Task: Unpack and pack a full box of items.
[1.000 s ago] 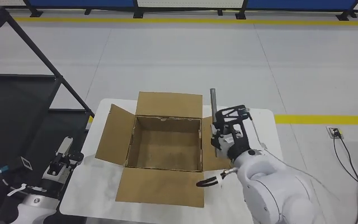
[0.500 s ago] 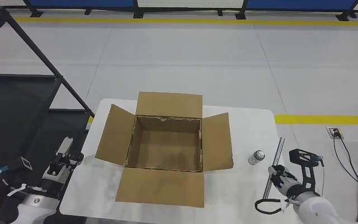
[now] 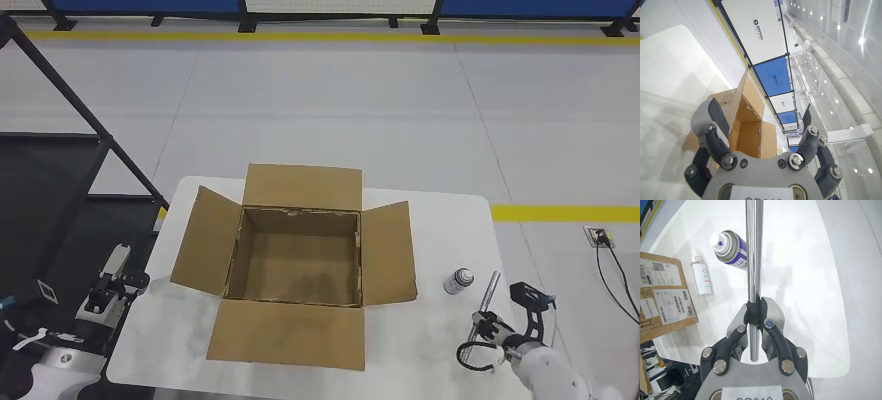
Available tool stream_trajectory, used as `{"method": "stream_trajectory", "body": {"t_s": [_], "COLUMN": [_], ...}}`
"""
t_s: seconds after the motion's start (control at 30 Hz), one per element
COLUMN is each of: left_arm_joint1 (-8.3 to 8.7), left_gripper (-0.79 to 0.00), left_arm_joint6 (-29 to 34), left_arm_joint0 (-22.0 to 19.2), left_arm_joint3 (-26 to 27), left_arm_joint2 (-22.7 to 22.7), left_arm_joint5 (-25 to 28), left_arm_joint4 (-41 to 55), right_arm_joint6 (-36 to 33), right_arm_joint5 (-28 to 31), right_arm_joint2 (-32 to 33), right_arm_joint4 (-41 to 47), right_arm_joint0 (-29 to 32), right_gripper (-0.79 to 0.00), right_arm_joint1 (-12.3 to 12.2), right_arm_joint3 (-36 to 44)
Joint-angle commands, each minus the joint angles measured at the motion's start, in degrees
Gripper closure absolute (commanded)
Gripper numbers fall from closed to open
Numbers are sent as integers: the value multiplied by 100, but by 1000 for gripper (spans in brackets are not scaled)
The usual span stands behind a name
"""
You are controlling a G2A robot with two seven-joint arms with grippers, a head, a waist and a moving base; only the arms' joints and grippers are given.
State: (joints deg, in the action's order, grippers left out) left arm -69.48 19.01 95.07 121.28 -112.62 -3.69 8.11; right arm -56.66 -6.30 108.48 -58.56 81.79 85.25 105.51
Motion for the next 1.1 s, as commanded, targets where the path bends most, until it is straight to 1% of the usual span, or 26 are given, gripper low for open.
{"method": "stream_trajectory", "body": {"t_s": [0.0, 0.07, 0.2, 0.33, 0.57, 0.6, 0.63, 0.67, 0.87, 0.9, 1.07], "left_arm_joint1": [0, 0, 0, 0, 0, 0, 0, 0, 0, 0, 0], "left_gripper": [-785, -785, -785, -785, -785, -785, -785, -785, -785, -785, -785], "left_arm_joint6": [0, 0, 0, 0, 0, 0, 0, 0, 0, 0, 0], "left_arm_joint0": [0, 0, 0, 0, 0, 0, 0, 0, 0, 0, 0], "left_arm_joint3": [0, 0, 0, 0, 0, 0, 0, 0, 0, 0, 0], "left_arm_joint2": [0, 0, 0, 0, 0, 0, 0, 0, 0, 0, 0], "left_arm_joint5": [0, 0, 0, 0, 0, 0, 0, 0, 0, 0, 0], "left_arm_joint4": [0, 0, 0, 0, 0, 0, 0, 0, 0, 0, 0], "right_arm_joint6": [-85, -101, -69, -40, 107, 129, 151, 162, 194, 191, 142], "right_arm_joint5": [-28, 33, 157, 2, -79, -76, -76, -82, -93, -96, -223], "right_arm_joint2": [43, 99, 146, 139, 78, 66, 51, 35, -52, -69, -138], "right_arm_joint4": [-73, -6, 39, -140, -62, -40, -32, -21, 19, -3, -98], "right_arm_joint0": [-240, -472, -735, -887, -1011, -1028, -1045, -1064, -1160, -1167, -1134], "right_gripper": [0, 0, 0, 0, 0, -52, -139, -249, -317, -339, -363], "right_arm_joint1": [-39, -78, -146, -203, -265, -274, -282, -291, -344, -355, -398], "right_arm_joint3": [-391, -722, -1174, -1422, -1616, -1652, -1689, -1726, -1870, -1875, -1669]}}
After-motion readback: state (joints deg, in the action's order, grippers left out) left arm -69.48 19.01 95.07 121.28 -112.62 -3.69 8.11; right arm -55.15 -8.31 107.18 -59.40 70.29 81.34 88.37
